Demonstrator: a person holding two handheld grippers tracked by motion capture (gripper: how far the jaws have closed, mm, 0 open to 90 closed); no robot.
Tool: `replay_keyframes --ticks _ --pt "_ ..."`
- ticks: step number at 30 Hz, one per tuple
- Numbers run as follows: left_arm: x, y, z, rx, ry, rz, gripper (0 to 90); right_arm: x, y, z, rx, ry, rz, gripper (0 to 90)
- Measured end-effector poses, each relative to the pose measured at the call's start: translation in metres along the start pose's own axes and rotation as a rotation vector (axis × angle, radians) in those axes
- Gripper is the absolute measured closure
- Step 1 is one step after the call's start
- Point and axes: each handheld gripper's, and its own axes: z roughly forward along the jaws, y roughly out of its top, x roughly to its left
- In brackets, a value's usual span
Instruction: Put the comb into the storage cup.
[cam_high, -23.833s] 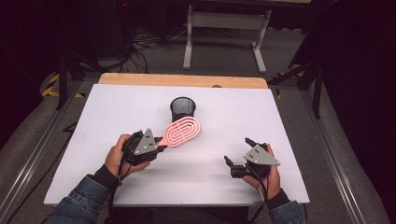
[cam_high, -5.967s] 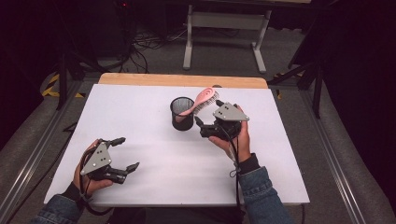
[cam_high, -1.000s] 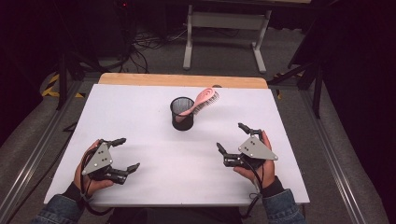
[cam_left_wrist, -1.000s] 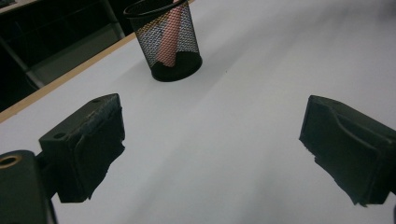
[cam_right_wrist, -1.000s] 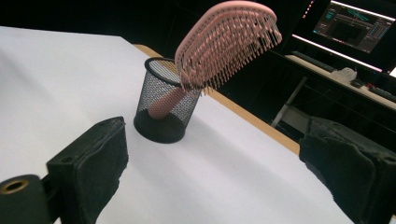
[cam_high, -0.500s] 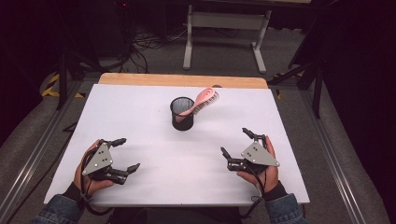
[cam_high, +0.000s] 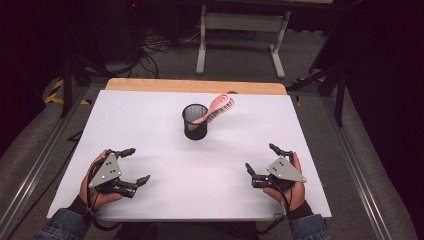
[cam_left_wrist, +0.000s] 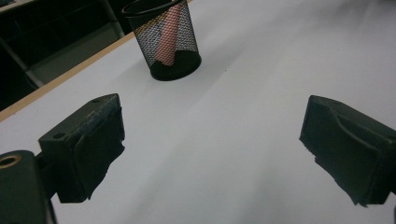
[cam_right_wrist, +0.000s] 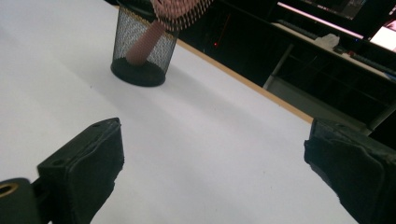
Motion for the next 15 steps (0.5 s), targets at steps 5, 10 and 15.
replay_keyframes --ticks 5,10,15 --pt "0.0 0.0 0.001 -0.004 -0.004 -0.003 7.4 -0.004 -0.01 -0.005 0.026 -0.003 0.02 4.2" --pt "0.001 0.0 0.001 -0.005 -0.004 -0.006 7.3 -0.009 -0.02 -0.012 0.037 -0.03 0.032 4.1" --pt "0.002 0.0 0.002 0.0 -0.004 -0.003 7.4 -0.013 -0.027 -0.011 0.059 -0.037 0.04 4.1"
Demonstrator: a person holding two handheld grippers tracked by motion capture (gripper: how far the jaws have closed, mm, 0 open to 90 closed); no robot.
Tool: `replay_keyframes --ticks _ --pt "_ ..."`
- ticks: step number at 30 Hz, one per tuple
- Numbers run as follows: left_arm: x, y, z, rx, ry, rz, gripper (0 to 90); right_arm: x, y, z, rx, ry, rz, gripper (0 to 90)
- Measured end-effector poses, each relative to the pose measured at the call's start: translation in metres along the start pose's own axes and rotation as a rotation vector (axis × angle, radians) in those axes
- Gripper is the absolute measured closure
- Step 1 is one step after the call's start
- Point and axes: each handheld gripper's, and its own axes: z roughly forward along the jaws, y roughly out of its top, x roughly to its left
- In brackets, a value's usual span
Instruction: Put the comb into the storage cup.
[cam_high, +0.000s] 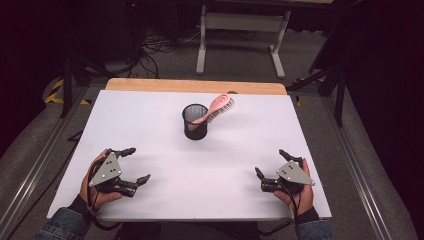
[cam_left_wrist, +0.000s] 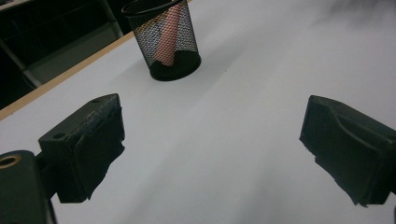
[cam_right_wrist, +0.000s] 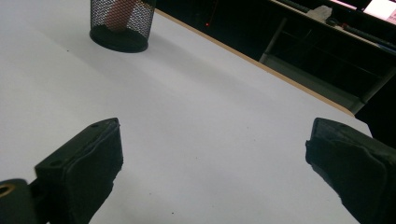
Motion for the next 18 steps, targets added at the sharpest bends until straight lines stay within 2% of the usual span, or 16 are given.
replay_keyframes --ticks 6,12,18 --pt "-0.0021 -0.0001 -0.0003 0.007 0.008 0.005 7.3 -0.0002 0.0021 -0.0007 -0.025 -0.007 0.004 4.5" --pt "-0.0053 0.0014 -0.0009 0.005 0.003 0.018 7.0 0.0036 0.0037 0.0 -0.012 0.005 -0.012 4.4" --pt "-0.0052 0.0004 -0.0026 0.005 0.004 0.011 7.0 0.0071 0.0067 -0.0002 -0.019 0.016 -0.012 4.5"
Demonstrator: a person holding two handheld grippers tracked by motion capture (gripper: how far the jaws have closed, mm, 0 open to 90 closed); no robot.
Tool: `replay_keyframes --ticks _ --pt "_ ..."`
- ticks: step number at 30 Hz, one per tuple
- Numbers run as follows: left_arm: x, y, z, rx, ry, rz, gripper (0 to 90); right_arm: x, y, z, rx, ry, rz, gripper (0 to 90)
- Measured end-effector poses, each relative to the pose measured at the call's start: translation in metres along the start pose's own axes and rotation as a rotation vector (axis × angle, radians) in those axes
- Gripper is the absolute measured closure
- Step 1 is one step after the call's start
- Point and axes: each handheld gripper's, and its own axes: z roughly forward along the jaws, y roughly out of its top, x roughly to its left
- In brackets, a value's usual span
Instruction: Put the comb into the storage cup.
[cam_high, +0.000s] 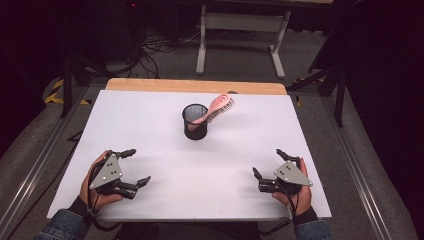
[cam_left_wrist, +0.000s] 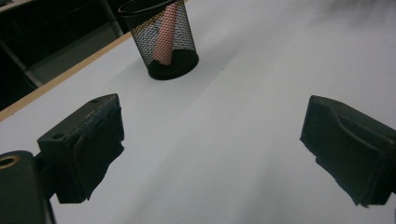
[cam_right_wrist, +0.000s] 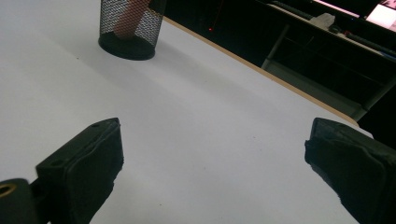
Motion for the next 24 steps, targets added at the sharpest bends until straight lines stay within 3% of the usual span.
replay_keyframes --ticks 10,24 --pt "-0.0005 0.0003 0.0024 0.004 -0.004 0.0 7.0 0.003 0.0017 -0.0003 -0.016 0.039 0.001 4.5" --pt "0.0006 0.0001 0.0025 0.004 -0.005 0.003 7.0 0.0051 0.0026 0.0003 -0.017 0.041 0.002 4.5"
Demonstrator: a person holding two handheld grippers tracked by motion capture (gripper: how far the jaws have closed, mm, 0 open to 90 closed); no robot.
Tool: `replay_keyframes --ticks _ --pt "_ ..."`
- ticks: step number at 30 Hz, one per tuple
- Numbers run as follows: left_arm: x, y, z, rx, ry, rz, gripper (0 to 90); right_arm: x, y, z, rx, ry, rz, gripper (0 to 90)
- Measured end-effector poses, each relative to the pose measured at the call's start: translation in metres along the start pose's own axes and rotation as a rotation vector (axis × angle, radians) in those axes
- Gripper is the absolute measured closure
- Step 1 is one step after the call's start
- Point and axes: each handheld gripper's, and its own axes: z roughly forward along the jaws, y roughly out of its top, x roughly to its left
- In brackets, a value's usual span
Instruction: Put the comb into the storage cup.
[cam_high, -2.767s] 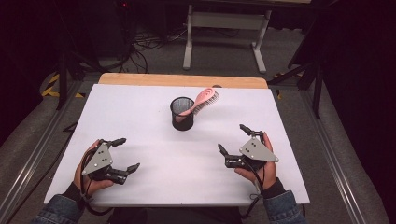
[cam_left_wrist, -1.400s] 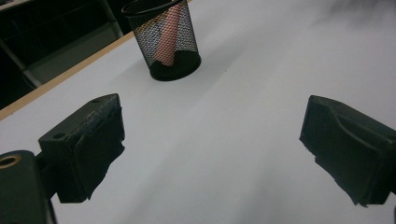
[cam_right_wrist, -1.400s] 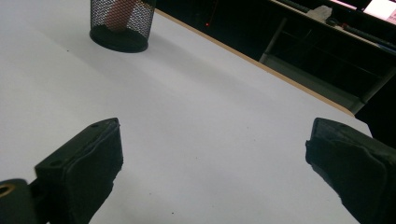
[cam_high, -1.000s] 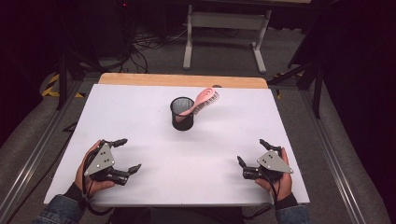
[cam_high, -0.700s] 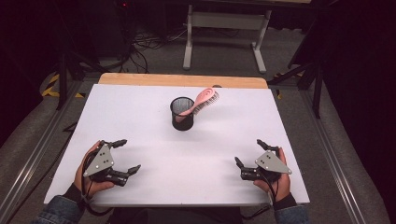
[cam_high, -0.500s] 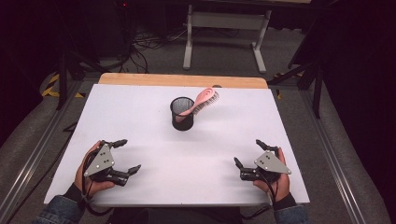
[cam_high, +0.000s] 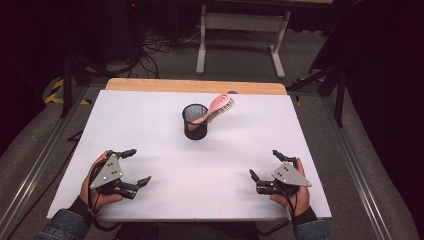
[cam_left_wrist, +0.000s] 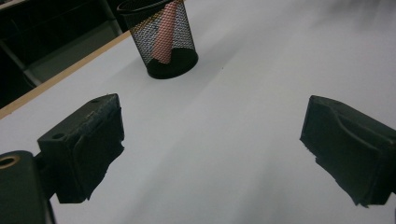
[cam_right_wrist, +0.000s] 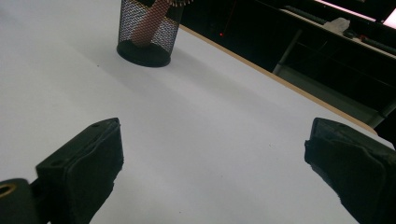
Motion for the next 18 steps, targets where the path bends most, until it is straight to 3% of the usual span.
replay_keyframes --ticks 3,18 --pt "0.0002 -0.0001 0.0007 0.0 0.003 -0.004 7.0 -0.0021 0.0006 -0.0009 -0.017 0.01 0.036 4.8" --pt "-0.0015 0.0015 -0.0007 0.003 0.012 0.008 7.0 0.0035 0.0016 0.001 -0.003 0.009 0.007 4.9"
